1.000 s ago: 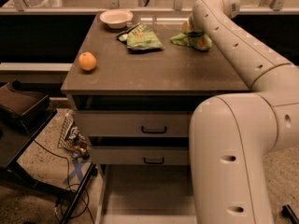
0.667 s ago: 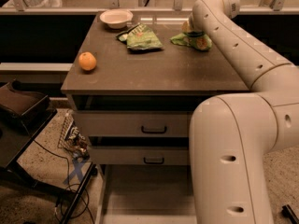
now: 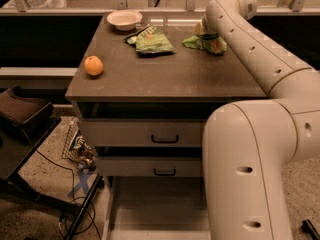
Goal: Place green rice chip bag into bottom drawer
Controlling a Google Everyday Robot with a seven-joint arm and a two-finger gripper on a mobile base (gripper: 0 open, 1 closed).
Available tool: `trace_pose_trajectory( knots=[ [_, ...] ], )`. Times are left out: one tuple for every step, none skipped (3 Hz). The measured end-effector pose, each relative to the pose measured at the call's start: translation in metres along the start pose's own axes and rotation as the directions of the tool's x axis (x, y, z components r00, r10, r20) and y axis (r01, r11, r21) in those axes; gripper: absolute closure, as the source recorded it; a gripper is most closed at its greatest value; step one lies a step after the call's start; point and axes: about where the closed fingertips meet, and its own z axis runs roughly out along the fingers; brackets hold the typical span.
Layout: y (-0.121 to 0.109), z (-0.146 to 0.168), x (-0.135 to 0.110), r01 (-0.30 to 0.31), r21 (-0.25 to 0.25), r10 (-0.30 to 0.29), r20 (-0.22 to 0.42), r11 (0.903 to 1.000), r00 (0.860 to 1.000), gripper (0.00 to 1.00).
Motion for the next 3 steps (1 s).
trace_pose_trajectory(
  knots=[
    [0.0001, 0.0001, 0.0001, 0.0, 0.0, 0.0, 0.0, 1.0, 1.0, 1.0],
    [-0.0005, 0.0005, -0.0003, 0.002, 0.005, -0.002, 0.001, 1.0, 1.0, 1.0],
    [-0.0006, 0.0005, -0.0003, 0.002, 0.005, -0.002, 0.001, 1.0, 1.0, 1.0]
  ],
)
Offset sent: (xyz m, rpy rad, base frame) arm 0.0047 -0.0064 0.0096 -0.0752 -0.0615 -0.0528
